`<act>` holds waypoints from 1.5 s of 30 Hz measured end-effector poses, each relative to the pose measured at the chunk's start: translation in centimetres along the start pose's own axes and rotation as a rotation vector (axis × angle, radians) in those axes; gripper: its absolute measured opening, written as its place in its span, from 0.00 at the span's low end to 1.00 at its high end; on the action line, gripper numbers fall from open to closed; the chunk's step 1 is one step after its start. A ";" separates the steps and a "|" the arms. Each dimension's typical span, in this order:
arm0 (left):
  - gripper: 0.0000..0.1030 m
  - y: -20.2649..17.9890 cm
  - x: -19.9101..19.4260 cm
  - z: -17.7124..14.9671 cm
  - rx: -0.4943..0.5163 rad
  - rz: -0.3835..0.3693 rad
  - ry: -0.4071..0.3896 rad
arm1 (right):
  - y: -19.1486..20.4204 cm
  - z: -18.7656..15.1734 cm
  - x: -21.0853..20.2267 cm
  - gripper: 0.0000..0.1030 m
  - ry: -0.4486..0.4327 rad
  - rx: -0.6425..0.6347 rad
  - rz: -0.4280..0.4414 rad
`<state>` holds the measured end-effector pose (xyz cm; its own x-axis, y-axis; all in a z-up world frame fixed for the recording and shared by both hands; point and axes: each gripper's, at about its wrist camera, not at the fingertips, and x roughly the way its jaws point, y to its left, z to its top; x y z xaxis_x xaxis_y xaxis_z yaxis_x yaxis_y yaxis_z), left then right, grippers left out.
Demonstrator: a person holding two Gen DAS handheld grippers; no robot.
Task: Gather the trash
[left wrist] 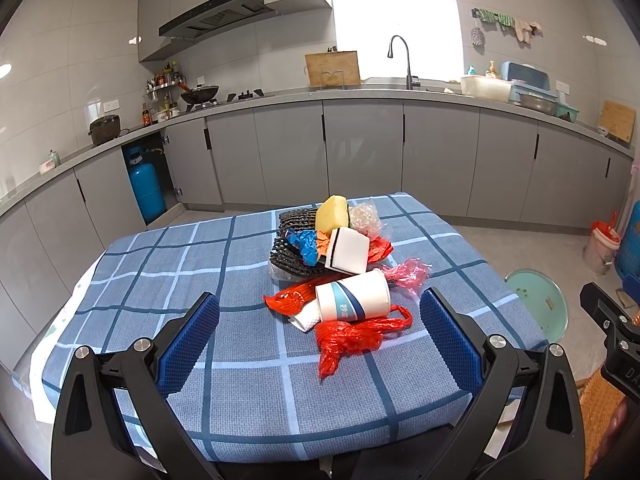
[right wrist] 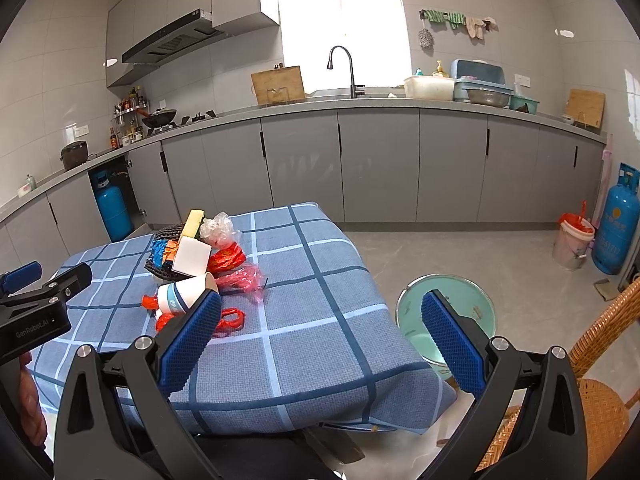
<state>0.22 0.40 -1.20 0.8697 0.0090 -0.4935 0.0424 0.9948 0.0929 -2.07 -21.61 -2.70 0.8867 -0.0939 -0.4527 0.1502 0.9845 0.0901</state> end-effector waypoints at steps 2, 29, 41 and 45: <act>0.96 0.0 0.0 0.0 0.000 0.000 0.000 | -0.2 0.1 -0.1 0.96 0.000 -0.001 -0.001; 0.96 6.6 8.4 -1.0 -0.083 0.150 0.134 | 3.4 0.3 8.1 0.96 0.079 -0.044 0.070; 0.96 10.4 14.7 -2.2 -0.088 0.257 0.203 | 13.7 -0.6 16.7 0.96 0.205 -0.192 0.164; 0.96 11.2 16.0 -2.0 -0.088 0.278 0.190 | 17.0 -1.0 18.8 0.96 0.239 -0.235 0.159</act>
<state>13.59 11.86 -9.82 0.7346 0.2912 -0.6129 -0.2327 0.9566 0.1757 16.73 -6.50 -10.57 0.7595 0.0725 -0.6465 -0.1102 0.9937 -0.0181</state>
